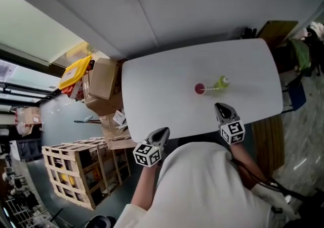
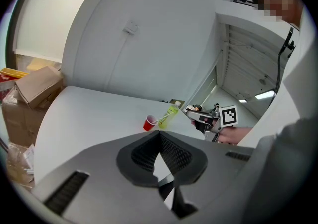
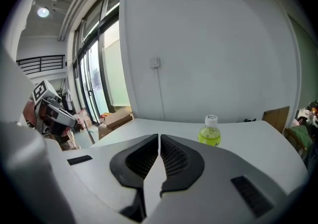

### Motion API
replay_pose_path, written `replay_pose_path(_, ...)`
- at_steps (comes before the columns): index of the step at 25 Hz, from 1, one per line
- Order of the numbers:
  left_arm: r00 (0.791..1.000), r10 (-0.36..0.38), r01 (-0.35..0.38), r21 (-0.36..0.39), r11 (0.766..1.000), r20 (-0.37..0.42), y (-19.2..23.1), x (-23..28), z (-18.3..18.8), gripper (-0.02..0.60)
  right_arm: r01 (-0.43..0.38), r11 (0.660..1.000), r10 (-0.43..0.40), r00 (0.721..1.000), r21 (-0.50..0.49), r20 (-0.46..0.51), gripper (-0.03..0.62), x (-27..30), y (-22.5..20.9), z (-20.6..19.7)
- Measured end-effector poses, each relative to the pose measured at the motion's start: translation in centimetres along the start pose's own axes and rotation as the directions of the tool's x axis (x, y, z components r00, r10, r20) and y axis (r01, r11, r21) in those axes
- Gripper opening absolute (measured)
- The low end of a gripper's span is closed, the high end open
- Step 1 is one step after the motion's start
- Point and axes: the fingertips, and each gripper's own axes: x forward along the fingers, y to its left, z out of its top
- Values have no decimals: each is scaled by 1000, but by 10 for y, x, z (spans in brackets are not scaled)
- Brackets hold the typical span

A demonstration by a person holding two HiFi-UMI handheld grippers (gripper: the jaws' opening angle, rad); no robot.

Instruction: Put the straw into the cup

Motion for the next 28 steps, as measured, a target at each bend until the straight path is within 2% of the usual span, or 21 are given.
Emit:
replay_pose_path(5, 1000, 4, -4, -14, 1000, 16, 6, -29, -24, 2, 55, 998, -56, 998, 26, 24, 40, -33, 7, -5)
replay_pose_path(10, 1000, 4, -3, -32, 999, 31, 6, -52, -49, 2, 70, 997, -71, 996, 31, 49, 34, -73, 17, -13)
replay_pose_path(17, 1000, -24, 25, -13, 1000, 16, 2, -73, -83, 2, 145, 988, -148, 987, 45, 58, 35, -127, 34, -38)
replay_pose_path(23, 997, -71, 71, 24, 997, 4, -11, -74, -93, 2, 214, 973, -218, 975, 83, 47, 35, -177, 34, -59)
replay_pose_path(28, 996, -91, 91, 10, 996, 1, -21, -76, -101, 2, 243, 965, -248, 968, 102, 35, 35, -205, 36, -72)
